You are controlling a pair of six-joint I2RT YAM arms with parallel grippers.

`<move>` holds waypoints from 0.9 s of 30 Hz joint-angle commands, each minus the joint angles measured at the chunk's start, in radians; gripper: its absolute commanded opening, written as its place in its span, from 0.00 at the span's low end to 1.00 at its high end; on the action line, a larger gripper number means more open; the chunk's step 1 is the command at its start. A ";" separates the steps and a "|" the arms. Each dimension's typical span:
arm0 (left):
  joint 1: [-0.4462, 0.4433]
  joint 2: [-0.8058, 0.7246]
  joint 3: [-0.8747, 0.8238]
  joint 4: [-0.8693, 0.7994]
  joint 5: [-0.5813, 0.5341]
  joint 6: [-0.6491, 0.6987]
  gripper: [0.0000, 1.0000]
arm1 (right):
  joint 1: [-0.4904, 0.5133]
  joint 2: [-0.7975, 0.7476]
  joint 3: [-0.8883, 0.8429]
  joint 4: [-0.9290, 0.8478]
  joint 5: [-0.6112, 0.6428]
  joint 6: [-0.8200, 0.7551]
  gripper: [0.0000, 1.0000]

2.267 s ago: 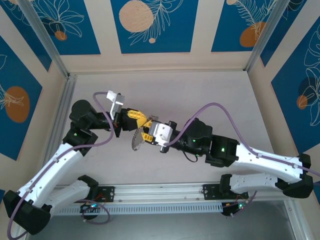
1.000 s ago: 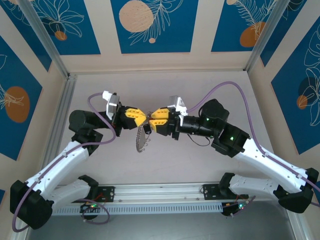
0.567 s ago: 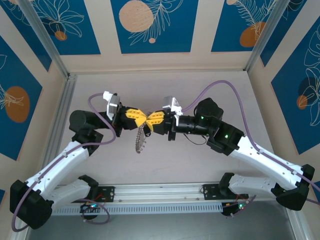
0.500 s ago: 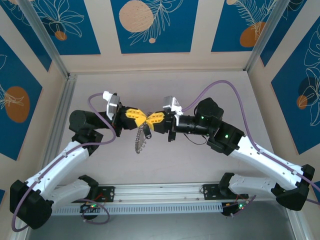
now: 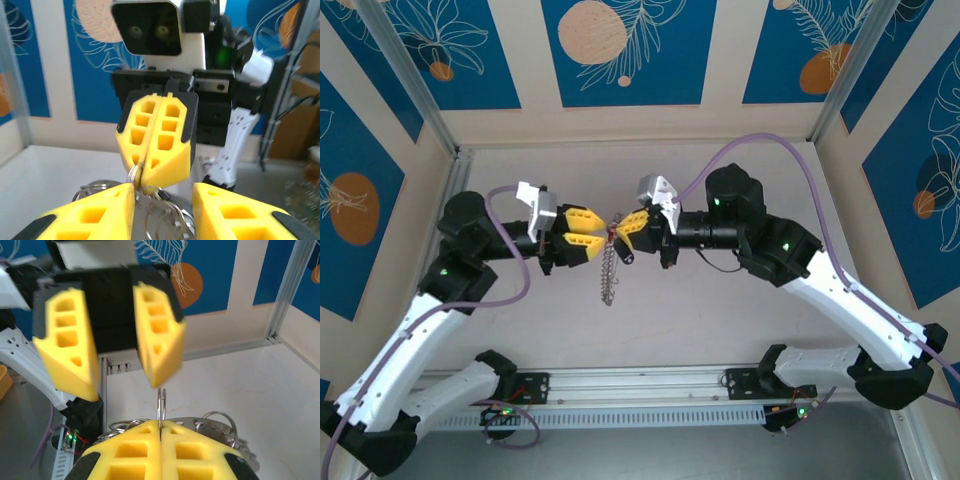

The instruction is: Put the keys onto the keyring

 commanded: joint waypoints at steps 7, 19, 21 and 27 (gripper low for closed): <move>-0.010 0.077 0.213 -0.564 -0.144 0.392 0.33 | 0.021 0.124 0.239 -0.407 0.015 -0.182 0.00; -0.037 0.160 0.300 -0.676 -0.099 0.468 0.30 | 0.046 0.204 0.338 -0.490 0.021 -0.265 0.00; -0.045 0.169 0.307 -0.696 -0.095 0.476 0.30 | 0.043 0.220 0.356 -0.500 0.012 -0.277 0.00; -0.062 0.186 0.304 -0.693 -0.103 0.480 0.30 | 0.042 0.255 0.388 -0.524 -0.017 -0.300 0.00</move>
